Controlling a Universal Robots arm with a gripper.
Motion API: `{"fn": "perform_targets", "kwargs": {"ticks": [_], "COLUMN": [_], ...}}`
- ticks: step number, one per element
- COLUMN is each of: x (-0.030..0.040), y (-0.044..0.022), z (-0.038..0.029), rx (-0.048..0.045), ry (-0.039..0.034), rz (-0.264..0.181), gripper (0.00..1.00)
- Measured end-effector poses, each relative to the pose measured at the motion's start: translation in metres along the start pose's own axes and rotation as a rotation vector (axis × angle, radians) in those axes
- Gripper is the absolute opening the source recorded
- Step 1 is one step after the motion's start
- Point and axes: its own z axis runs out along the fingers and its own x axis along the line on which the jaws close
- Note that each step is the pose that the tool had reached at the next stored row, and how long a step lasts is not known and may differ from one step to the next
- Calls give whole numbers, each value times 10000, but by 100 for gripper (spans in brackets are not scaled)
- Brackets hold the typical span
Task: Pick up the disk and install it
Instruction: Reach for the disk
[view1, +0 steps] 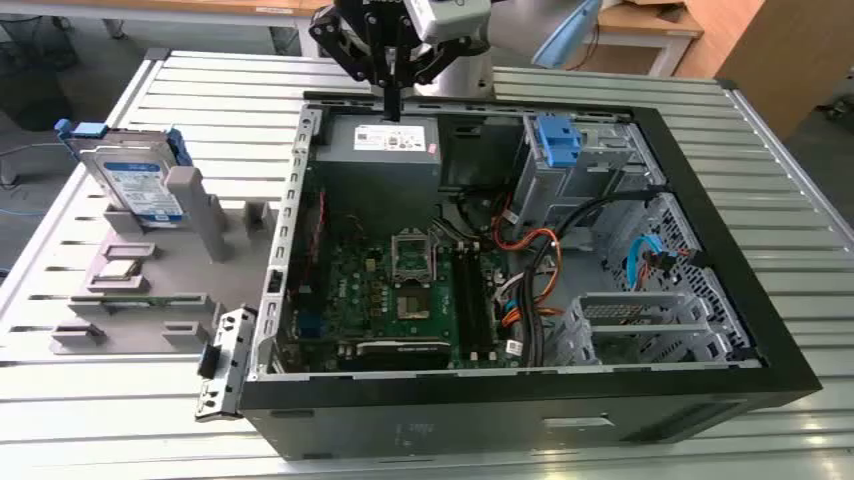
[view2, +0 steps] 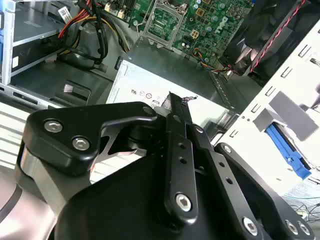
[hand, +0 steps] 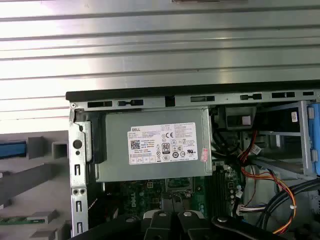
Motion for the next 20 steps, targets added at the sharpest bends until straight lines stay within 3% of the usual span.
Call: {"fn": "perform_targets", "kwargs": {"ticks": [20], "x": [50], "y": [-4], "z": [-1], "rx": [0], "ry": [0], "rz": [0], "gripper": [10]}}
